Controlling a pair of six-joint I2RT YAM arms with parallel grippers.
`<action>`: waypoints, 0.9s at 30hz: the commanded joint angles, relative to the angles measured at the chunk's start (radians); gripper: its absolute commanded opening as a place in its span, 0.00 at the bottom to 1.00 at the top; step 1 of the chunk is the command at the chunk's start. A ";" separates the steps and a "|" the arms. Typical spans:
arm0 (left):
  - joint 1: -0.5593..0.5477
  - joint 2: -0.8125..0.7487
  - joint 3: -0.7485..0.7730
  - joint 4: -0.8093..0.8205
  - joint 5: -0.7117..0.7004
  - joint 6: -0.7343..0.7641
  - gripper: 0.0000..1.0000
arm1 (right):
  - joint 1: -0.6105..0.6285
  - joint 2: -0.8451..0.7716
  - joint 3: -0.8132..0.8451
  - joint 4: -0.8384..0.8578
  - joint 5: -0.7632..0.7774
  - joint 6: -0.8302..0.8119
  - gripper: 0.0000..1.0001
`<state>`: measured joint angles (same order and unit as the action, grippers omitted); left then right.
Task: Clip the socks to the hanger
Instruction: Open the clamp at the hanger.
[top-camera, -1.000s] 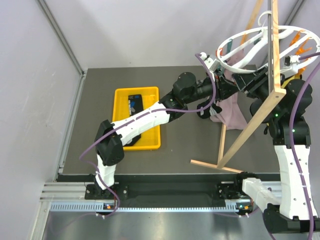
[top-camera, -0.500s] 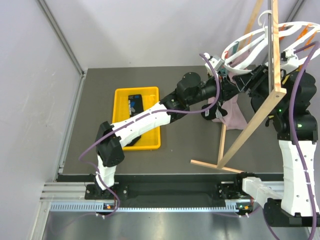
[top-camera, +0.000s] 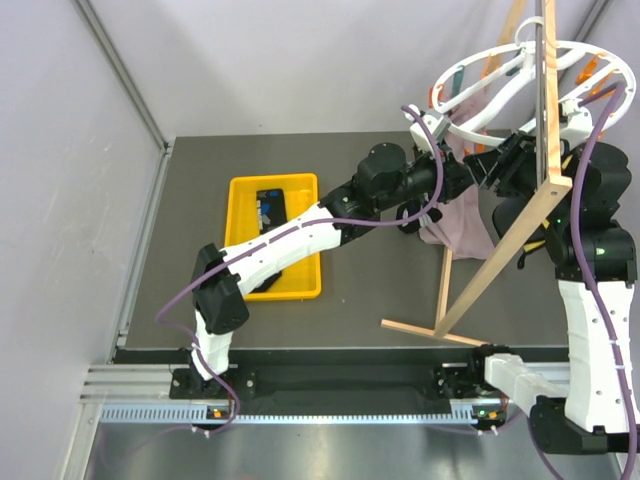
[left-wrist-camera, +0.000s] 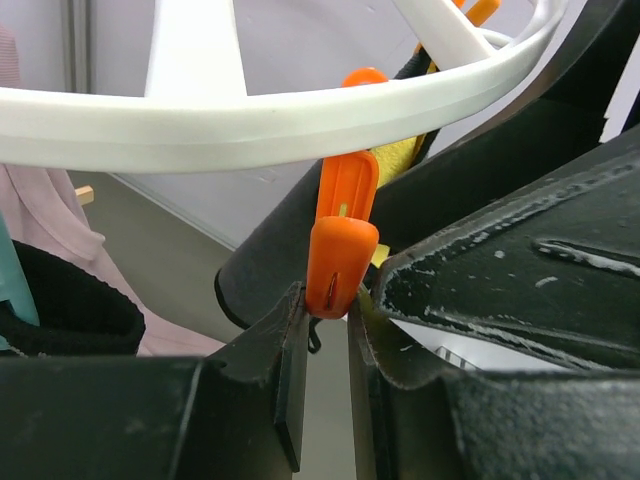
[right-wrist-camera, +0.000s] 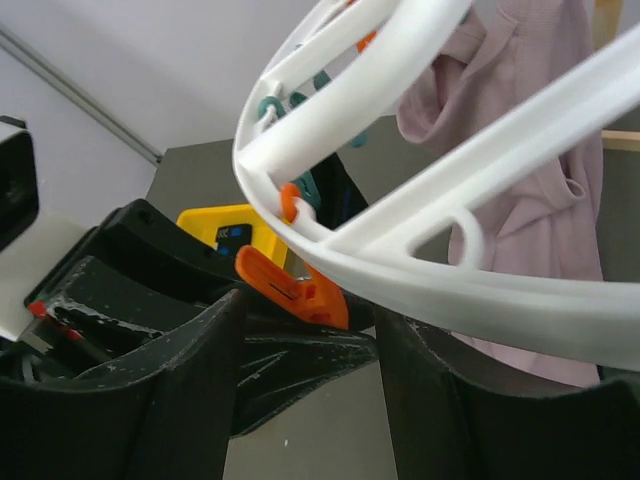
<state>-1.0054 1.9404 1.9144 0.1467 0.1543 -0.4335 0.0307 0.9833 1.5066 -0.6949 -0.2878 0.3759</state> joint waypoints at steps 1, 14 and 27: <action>-0.010 -0.011 0.048 0.002 -0.025 0.021 0.00 | 0.035 -0.020 0.007 0.102 -0.043 -0.011 0.53; -0.013 -0.012 0.049 0.005 -0.024 0.026 0.00 | 0.069 -0.038 -0.088 0.208 0.042 -0.009 0.42; -0.024 0.003 0.071 -0.010 -0.032 0.036 0.00 | 0.129 -0.038 -0.129 0.285 0.099 -0.031 0.48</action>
<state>-1.0180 1.9404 1.9362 0.1085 0.1184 -0.4152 0.1318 0.9493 1.3808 -0.4713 -0.1997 0.3660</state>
